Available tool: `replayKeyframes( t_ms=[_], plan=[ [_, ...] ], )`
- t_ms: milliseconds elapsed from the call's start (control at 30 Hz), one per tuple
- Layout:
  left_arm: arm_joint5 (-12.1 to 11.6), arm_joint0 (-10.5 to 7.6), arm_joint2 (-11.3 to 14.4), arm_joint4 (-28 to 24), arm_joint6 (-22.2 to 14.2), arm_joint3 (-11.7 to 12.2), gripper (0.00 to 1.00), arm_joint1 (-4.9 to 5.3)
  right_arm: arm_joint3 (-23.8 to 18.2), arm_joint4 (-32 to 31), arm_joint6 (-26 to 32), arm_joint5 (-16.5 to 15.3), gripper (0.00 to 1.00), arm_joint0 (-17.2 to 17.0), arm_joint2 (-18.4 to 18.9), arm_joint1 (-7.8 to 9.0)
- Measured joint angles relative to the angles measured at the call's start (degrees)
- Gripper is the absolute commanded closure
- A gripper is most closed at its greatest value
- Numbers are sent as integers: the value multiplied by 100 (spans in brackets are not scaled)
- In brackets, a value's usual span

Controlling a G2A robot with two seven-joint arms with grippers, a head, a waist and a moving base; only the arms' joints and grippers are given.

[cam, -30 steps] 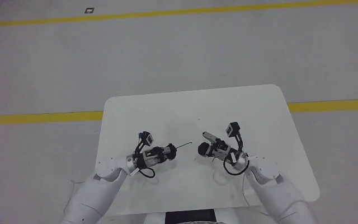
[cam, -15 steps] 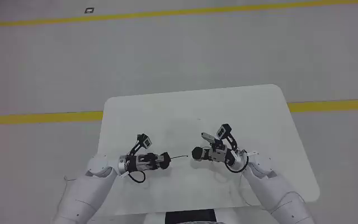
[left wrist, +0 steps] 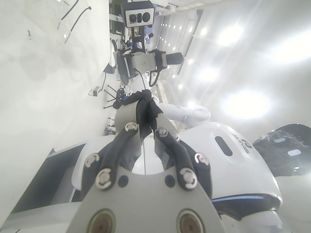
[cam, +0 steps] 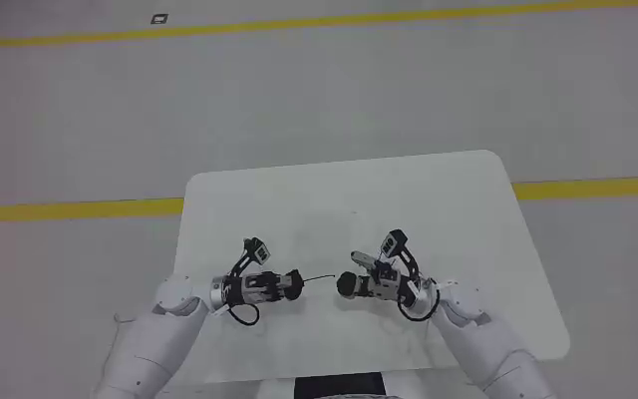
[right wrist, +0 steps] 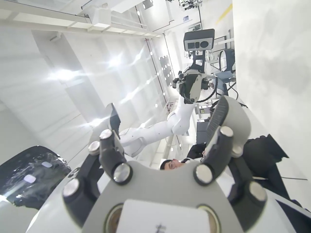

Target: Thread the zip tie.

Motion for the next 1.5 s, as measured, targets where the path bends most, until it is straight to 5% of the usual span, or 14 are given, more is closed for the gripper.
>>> replayKeyframes(
  t_ms=[467,1200,1233,1267,1300,1500],
  plan=[
    [0,0,0,0,0,0,100,0,128,-259,-280,-7,100,102,-315,-31],
    [0,0,0,0,0,0,100,0,159,-339,-451,-182,100,92,-340,1],
    [0,0,0,0,0,0,71,0,144,-345,-466,-193,100,77,-328,6],
    [0,0,0,0,0,0,26,0,130,-349,-475,-199,100,66,-319,9],
    [0,0,0,0,0,0,0,0,115,-352,-485,-205,100,56,-310,13],
    [0,0,0,0,0,0,0,0,11,-358,-550,-243,100,-3,-272,32]
  ],
)
